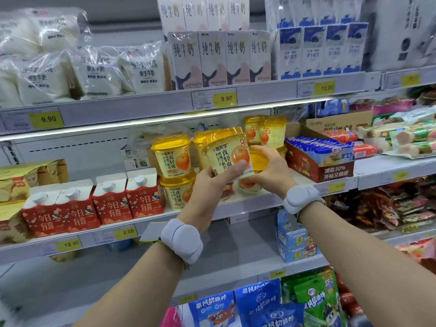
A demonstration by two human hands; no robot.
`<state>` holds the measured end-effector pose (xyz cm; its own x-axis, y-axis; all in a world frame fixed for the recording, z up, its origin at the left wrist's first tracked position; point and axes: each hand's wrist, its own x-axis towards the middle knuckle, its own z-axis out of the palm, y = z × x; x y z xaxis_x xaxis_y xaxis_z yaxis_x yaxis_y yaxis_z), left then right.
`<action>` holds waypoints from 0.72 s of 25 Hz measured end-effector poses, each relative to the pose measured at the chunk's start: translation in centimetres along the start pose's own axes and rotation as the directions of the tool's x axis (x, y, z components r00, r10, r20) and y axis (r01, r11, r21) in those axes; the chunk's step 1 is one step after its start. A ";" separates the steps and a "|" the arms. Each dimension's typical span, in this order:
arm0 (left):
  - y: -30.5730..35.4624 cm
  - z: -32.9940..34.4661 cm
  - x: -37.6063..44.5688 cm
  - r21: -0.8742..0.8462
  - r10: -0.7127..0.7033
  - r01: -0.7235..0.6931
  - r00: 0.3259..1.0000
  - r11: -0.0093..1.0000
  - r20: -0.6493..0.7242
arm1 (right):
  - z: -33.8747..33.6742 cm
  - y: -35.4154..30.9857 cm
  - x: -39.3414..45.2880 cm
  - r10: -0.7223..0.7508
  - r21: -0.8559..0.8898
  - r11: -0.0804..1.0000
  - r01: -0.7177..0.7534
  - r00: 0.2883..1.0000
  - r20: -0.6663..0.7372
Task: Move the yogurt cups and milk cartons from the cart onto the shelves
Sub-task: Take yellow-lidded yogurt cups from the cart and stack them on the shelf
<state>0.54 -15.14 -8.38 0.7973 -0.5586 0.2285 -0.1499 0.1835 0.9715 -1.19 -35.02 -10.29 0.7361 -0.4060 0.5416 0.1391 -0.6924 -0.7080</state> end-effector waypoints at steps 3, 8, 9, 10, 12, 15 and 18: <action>-0.2 0.2 0.5 0.033 0.046 -0.045 0.999 0.998 -0.013 | 0.4 1.5 1.3 0.032 0.005 0.999 -0.033 0.991 0.134; -0.3 1.0 0.9 0.167 0.102 -0.099 0.995 0.981 -0.008 | -0.8 3.0 3.7 0.049 -0.014 0.999 -0.047 0.924 0.380; -0.3 1.3 0.9 0.188 0.117 -0.111 0.993 0.976 -0.019 | -1.0 3.3 3.9 0.044 -0.010 0.999 -0.043 0.913 0.406; -0.3 1.6 0.9 0.207 0.132 -0.124 0.991 0.971 -0.027 | -1.2 3.4 3.9 0.042 -0.024 0.999 -0.035 0.909 0.416; -0.1 2.2 0.9 0.232 0.159 -0.144 0.986 0.962 -0.049 | -1.9 2.3 2.8 0.021 -0.075 0.997 0.009 0.922 0.387; 0.1 2.6 1.0 0.230 0.173 -0.149 0.981 0.962 -0.088 | -4.0 0.7 1.0 -0.042 -0.072 0.995 0.065 0.958 0.284; 0.0 3.3 0.9 0.256 0.183 -0.143 0.973 0.956 -0.140 | -6.8 -1.0 -0.6 -0.077 0.161 0.985 0.068 0.996 0.052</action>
<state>-0.66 -18.35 -7.97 0.8303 -0.3970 0.3912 -0.4067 0.0483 0.9123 -6.32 -38.14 -6.78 0.7566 -0.3201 0.5701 0.2932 -0.6132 -0.7335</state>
